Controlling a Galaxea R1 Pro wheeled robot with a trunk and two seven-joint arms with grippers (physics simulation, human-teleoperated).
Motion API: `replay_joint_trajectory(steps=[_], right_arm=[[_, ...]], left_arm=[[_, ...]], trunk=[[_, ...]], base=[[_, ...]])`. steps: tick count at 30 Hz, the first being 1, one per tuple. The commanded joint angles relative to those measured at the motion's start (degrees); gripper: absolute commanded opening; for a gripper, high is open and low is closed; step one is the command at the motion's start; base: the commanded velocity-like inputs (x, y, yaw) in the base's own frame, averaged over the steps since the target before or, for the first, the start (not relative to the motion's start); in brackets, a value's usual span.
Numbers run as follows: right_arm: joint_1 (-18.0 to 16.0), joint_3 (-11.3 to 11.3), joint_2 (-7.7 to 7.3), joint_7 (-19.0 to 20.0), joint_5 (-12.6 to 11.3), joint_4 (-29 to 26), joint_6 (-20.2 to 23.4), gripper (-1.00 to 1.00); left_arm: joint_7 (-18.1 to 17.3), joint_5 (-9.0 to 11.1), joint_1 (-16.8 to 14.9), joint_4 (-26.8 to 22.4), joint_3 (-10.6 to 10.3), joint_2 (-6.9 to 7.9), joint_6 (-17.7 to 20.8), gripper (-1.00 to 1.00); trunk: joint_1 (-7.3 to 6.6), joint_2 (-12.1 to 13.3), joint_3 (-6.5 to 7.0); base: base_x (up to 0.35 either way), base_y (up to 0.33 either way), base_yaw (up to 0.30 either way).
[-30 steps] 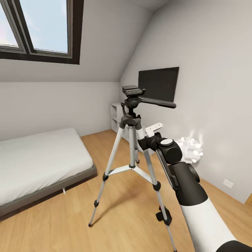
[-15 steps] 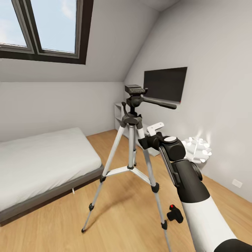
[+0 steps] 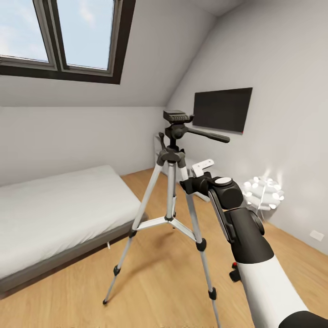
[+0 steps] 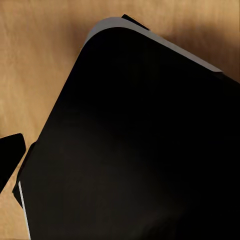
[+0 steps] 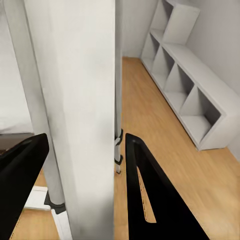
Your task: Attach the digital camera to the camera tripod in the bedroom.
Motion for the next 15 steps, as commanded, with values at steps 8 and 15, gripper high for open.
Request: replay_joint_trajectory(steps=[8, 15], right_arm=[[-0.1, 0.0, 0.04, 0.5, 0.6, 0.0, 0.2, -1.00], [-0.1, -0.1, 0.05, 0.5, 0.6, 0.0, 0.1, -1.00]], left_arm=[[0.2, -0.1, 0.0, -0.1, 0.3, -0.06, -0.1, 1.00], [0.2, -0.1, 0.0, -0.1, 0.4, -0.04, -0.1, 1.00]], trunk=[[-0.01, 0.0, -0.05], [-0.01, 0.0, -0.05]], base=[[-0.138, 0.325, 0.000], [-0.234, 0.260, 0.000]])
